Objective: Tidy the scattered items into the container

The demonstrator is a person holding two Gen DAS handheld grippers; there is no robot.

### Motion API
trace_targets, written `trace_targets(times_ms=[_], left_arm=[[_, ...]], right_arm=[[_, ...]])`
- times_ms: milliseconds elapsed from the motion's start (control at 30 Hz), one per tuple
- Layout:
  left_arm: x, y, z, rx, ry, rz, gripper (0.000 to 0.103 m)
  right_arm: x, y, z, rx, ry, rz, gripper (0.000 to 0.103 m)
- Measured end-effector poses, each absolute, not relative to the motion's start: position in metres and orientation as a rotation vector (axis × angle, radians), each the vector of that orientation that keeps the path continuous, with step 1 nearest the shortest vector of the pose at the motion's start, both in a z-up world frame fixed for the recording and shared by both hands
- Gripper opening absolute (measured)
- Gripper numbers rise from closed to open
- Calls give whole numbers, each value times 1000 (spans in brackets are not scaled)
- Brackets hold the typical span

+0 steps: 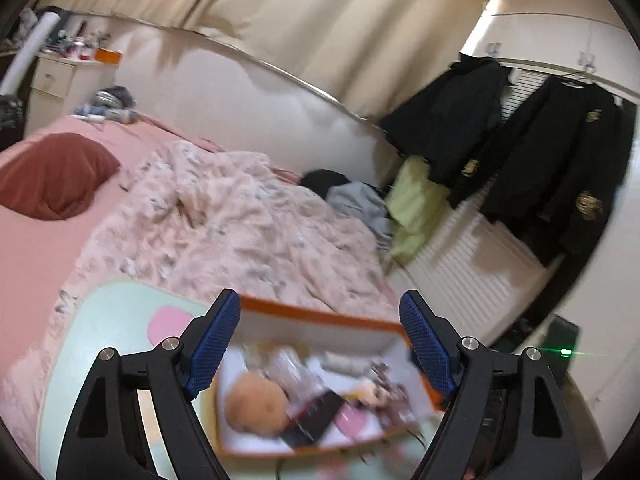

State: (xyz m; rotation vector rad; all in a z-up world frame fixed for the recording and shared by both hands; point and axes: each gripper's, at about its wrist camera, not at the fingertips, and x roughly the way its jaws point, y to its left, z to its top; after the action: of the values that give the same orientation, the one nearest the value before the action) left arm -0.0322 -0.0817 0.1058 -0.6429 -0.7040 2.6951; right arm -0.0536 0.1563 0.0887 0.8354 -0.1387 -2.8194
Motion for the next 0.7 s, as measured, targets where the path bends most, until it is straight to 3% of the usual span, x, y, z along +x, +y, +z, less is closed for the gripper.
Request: trace_targets(times_ms=[167, 367, 700], left_arm=[[-19, -69, 95, -698, -571, 2734, 82], [-23, -60, 76, -798, -561, 2659, 82], [-20, -51, 73, -821, -508, 2682, 82]], right_arm=[[-40, 149, 75, 848, -80, -2814, 90], [-40, 142, 66, 879, 25, -2850, 90], [-38, 142, 67, 869, 7, -2848, 90]])
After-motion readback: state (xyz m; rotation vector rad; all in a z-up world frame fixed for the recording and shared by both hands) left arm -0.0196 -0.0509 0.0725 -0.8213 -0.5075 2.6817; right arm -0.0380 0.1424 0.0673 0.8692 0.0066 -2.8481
